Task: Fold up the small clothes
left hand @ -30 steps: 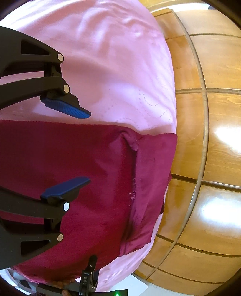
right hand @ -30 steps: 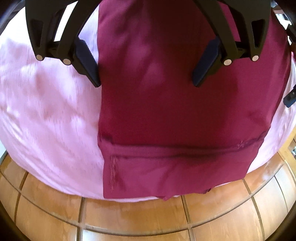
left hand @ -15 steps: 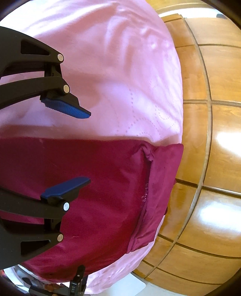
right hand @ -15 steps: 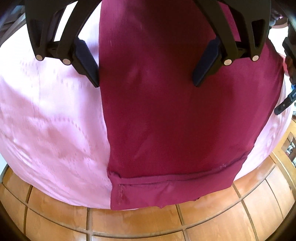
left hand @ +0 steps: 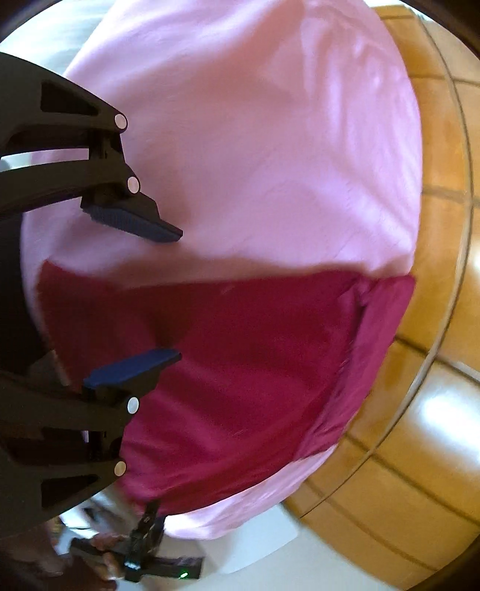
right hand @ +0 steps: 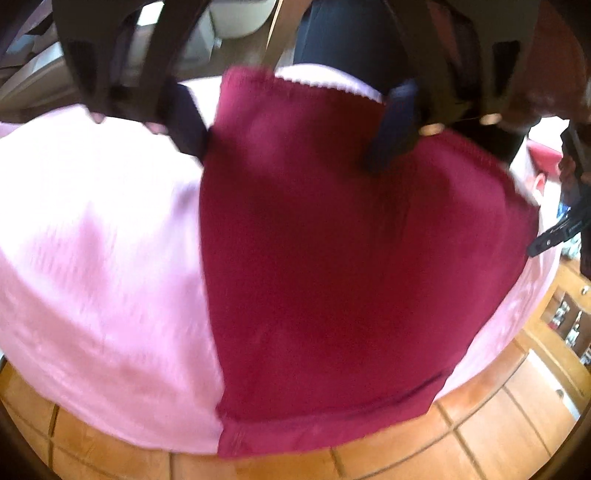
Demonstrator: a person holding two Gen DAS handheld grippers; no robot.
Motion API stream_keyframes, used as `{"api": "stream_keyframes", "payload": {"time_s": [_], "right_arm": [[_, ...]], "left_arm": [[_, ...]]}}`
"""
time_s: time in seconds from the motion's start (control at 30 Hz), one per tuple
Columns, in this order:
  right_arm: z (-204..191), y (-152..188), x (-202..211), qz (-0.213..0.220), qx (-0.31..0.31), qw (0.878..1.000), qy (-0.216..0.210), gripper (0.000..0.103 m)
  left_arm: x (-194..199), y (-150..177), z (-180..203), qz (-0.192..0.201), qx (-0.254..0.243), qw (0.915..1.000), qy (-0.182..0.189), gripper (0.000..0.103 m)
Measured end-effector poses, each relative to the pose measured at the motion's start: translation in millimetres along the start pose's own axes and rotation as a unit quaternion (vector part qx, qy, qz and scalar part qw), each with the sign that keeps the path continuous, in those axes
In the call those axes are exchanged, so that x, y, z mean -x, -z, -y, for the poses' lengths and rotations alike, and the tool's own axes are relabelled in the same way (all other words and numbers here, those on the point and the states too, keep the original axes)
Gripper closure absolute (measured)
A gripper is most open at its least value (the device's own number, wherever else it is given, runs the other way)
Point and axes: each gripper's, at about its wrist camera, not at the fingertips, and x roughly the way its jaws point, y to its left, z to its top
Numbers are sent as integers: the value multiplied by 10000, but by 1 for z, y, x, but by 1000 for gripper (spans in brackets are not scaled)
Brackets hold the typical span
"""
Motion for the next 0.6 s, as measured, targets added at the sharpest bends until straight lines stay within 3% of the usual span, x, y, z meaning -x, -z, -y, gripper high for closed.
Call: {"api": "stream_keyframes", "payload": {"time_s": [0.1, 0.17, 0.2, 0.23, 0.33, 0.53, 0.6], "right_arm": [[-3, 9, -2, -26, 41, 10000, -27, 64], [-2, 6, -3, -4, -9, 9999, -136, 79], [-4, 3, -2, 6, 16, 9998, -179, 87], [-6, 1, -1, 28, 68, 9998, -196, 89], [-13, -12, 11, 213, 167, 9990, -350, 90], [-4, -46, 34, 772, -205, 9941, -738, 90], [4, -61, 37, 921, -296, 9920, -808, 90]], "left_arm": [[-5, 13, 11, -254, -236, 9993, 103, 59], [-8, 18, 17, -228, -460, 9987, -18, 67], [-9, 17, 18, -262, -510, 9984, -7, 79], [-8, 16, 18, -298, -486, 9983, 95, 90], [4, 9, 16, -188, -382, 9980, 458, 94], [33, -21, 10, 317, 127, 9886, 1469, 95], [36, -38, 14, 452, 129, 9860, 1597, 95]]}}
